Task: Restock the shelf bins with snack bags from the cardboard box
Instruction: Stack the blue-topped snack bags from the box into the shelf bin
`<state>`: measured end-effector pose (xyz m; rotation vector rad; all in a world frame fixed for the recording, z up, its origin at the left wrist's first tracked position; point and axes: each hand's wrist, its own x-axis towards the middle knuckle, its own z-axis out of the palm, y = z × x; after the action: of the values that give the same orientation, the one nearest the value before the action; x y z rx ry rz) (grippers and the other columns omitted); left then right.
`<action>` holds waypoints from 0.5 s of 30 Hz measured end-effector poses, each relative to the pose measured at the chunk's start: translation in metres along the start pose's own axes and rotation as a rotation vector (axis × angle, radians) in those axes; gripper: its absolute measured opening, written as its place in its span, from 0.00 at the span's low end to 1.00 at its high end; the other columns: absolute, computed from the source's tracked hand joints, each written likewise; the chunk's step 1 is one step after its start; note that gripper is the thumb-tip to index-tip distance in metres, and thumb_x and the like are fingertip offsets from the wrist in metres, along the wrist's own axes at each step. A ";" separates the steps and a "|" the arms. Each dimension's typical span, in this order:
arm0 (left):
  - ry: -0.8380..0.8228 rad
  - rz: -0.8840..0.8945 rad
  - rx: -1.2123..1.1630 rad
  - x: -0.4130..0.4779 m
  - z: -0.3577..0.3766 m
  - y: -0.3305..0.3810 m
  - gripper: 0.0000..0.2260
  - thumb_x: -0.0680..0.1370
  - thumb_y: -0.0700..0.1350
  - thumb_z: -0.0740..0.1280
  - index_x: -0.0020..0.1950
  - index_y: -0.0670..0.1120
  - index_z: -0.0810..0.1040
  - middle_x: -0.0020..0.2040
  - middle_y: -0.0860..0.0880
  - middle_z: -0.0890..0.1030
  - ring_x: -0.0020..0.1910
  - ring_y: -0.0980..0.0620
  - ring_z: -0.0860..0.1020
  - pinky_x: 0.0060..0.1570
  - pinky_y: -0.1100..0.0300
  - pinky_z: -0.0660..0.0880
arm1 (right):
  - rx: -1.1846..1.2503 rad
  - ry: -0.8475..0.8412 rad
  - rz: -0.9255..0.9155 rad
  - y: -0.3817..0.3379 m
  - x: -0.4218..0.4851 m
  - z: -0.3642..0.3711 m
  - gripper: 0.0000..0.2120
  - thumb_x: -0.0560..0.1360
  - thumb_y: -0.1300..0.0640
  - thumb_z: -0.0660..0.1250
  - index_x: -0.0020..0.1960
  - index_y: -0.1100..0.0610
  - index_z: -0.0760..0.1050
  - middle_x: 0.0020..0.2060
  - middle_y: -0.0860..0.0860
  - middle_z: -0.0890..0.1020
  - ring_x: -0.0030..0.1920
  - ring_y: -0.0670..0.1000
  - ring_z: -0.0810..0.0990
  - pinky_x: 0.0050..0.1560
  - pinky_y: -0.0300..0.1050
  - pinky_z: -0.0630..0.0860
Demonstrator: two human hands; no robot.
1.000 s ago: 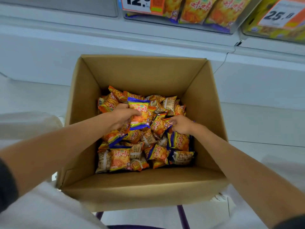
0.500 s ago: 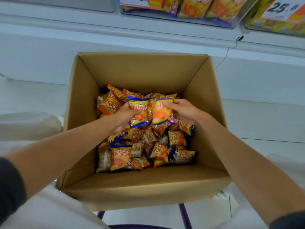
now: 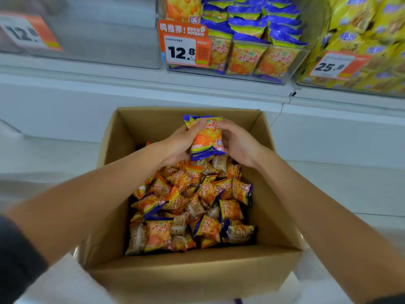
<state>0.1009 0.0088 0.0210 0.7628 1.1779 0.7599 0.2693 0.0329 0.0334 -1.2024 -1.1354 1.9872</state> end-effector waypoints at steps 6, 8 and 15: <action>0.198 0.404 0.524 -0.009 0.016 0.089 0.18 0.79 0.61 0.62 0.63 0.51 0.71 0.52 0.55 0.81 0.51 0.56 0.81 0.47 0.66 0.78 | -0.092 -0.112 -0.111 -0.079 -0.008 0.003 0.29 0.71 0.61 0.73 0.70 0.61 0.69 0.62 0.58 0.80 0.62 0.56 0.79 0.67 0.51 0.72; 0.206 0.556 0.615 -0.010 0.018 0.119 0.21 0.78 0.61 0.63 0.64 0.49 0.73 0.55 0.55 0.81 0.52 0.57 0.81 0.52 0.62 0.79 | -0.118 -0.074 -0.185 -0.108 -0.006 0.006 0.30 0.68 0.64 0.75 0.68 0.62 0.71 0.61 0.59 0.80 0.62 0.56 0.79 0.67 0.52 0.72; 0.649 0.779 1.144 0.010 0.017 0.208 0.29 0.74 0.71 0.56 0.46 0.44 0.73 0.65 0.44 0.70 0.63 0.45 0.69 0.63 0.51 0.66 | -0.155 0.090 -0.328 -0.197 0.016 0.010 0.39 0.59 0.60 0.81 0.66 0.63 0.69 0.53 0.59 0.83 0.53 0.59 0.83 0.50 0.53 0.80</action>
<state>0.0955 0.1261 0.1936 2.1140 1.9556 0.9707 0.2588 0.1382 0.2004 -1.0878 -1.3630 1.6098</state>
